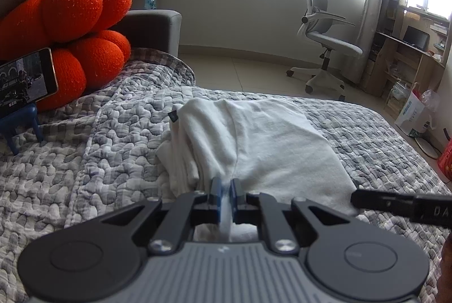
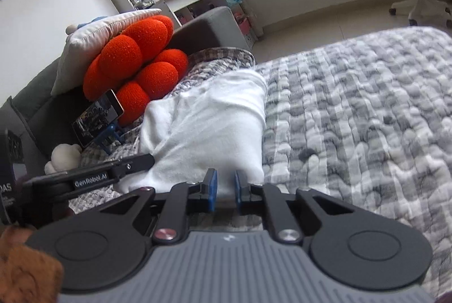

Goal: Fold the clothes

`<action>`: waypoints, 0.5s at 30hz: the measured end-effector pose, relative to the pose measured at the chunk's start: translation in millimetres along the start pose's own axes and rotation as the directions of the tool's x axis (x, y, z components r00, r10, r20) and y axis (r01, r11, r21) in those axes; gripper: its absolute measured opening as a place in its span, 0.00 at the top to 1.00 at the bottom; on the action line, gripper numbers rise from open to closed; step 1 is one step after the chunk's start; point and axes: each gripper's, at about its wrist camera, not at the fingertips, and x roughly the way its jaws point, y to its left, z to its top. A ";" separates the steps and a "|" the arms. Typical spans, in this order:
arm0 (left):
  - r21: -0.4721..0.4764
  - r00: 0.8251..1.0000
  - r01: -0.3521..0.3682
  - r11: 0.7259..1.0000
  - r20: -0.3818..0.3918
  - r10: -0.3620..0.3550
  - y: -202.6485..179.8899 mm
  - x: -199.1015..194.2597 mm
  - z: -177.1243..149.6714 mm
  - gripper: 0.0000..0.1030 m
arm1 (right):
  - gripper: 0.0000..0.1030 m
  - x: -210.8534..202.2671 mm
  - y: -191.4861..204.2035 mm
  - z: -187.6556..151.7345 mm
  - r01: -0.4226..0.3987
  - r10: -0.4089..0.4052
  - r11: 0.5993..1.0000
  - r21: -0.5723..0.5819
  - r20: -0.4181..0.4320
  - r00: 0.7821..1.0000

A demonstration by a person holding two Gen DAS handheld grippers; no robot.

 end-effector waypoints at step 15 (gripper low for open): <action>-0.001 1.000 0.013 1.000 -0.002 -0.013 1.3 2.2 -0.1 0.91 | 0.69 45.7 3.9 44.0 0.088 -0.091 0.986 -0.143 -0.016 0.996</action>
